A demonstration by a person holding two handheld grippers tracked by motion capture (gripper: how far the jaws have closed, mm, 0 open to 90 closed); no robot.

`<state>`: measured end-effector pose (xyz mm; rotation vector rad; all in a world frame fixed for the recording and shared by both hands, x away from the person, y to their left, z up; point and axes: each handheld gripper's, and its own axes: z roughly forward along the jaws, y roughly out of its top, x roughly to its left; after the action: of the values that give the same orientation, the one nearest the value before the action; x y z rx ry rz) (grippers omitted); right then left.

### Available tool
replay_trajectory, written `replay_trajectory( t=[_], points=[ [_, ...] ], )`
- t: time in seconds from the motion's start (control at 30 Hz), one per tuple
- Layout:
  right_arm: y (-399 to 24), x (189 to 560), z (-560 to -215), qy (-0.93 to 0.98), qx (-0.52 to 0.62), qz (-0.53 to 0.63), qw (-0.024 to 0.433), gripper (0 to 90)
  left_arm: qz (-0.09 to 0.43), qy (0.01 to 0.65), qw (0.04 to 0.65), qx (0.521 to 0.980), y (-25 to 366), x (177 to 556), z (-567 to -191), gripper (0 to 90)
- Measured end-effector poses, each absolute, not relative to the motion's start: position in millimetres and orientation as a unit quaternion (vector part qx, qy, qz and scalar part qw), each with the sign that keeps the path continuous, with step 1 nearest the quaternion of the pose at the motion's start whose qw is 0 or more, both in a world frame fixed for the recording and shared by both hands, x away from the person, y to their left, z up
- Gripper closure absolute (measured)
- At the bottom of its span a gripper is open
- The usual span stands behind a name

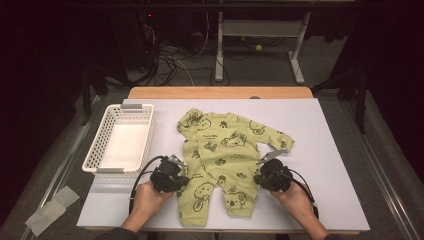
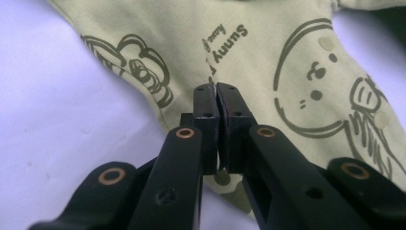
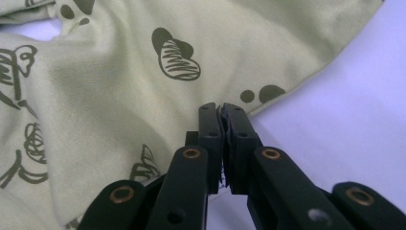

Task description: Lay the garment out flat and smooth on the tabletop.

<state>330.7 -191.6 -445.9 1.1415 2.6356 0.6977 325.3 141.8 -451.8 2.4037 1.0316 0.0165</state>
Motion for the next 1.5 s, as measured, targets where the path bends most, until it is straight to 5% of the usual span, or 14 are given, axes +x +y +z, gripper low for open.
replay_trajectory(
  t=[0.4,0.5,0.87,1.17,1.5],
  points=[
    [-202,312,-443,0.892,0.374,0.236,0.096,87.8,0.003,0.358,0.26,0.897,142,310,-449,83.0],
    [-204,312,-443,0.888,0.38,0.243,0.095,85.9,0.009,0.364,0.267,0.892,143,312,-447,75.9],
    [-213,306,-437,0.865,0.4,0.284,0.106,61.7,0.052,0.386,0.288,0.875,148,319,-434,51.2],
    [-226,293,-432,0.845,0.404,0.323,0.138,50.7,0.066,0.394,0.296,0.868,151,326,-425,44.9],
    [-251,272,-434,0.819,0.411,0.369,0.153,48.1,0.066,0.394,0.308,0.863,154,339,-416,44.8]
  ],
)
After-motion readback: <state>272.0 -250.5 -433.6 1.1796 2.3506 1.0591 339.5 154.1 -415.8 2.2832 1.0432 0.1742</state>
